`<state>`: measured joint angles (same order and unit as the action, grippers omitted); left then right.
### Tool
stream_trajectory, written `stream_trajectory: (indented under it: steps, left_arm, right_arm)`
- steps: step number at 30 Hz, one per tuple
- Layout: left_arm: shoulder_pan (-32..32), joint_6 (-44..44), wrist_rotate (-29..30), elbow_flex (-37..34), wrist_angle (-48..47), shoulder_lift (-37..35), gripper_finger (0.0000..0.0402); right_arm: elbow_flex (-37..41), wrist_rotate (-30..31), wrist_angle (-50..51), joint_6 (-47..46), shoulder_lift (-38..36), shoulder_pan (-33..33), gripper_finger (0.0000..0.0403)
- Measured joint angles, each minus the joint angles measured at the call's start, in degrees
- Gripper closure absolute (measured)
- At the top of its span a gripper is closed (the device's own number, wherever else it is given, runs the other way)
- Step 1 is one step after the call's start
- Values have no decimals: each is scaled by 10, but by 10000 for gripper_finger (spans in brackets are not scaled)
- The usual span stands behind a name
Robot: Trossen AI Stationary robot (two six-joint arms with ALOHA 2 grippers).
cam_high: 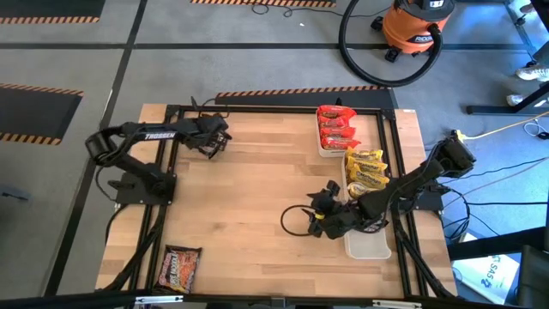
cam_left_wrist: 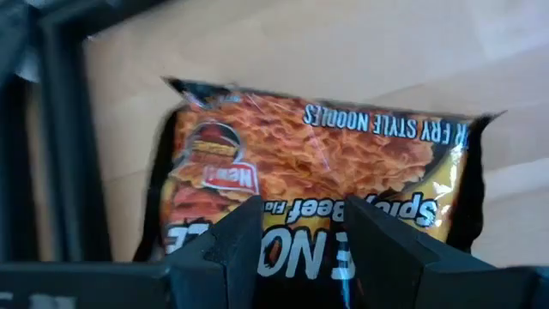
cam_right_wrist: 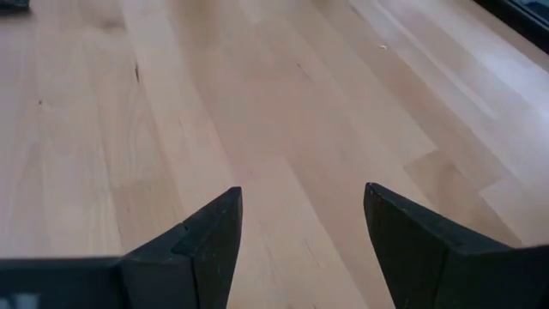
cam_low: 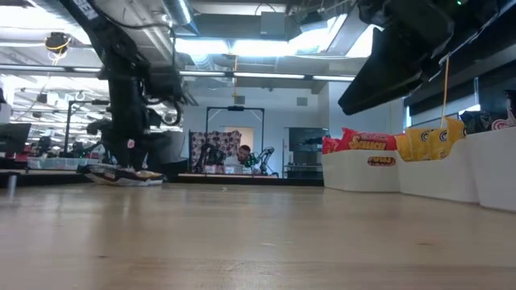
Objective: Sort Maruchan noodles
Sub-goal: Put the black noodle pack into the bottom white bin
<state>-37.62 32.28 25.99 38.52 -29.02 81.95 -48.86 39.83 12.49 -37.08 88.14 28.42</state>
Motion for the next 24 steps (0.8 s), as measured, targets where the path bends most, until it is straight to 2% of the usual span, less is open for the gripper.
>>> stream_trajectory:
  steps: [3, 9, 16, 21, 24]
  left_arm:
    - [8, -28, -33, 2, 15, 24, 241]
    - [83, -86, -53, 3, 29, 28, 241]
    - [220, -152, -82, 1, 69, 27, 241]
    - [326, -179, -171, 0, 150, 28, 241]
    - [382, -191, -189, 0, 185, 37, 241]
  right_arm:
    - [0, -5, 0, 14, 0, 0, 178]
    - [0, -4, 0, 18, 0, -4, 178]
    - [0, -4, -5, 18, 0, -8, 178]
    - [0, -18, -25, 31, 0, -12, 178]
    - [0, -19, -26, 31, 0, -12, 178]
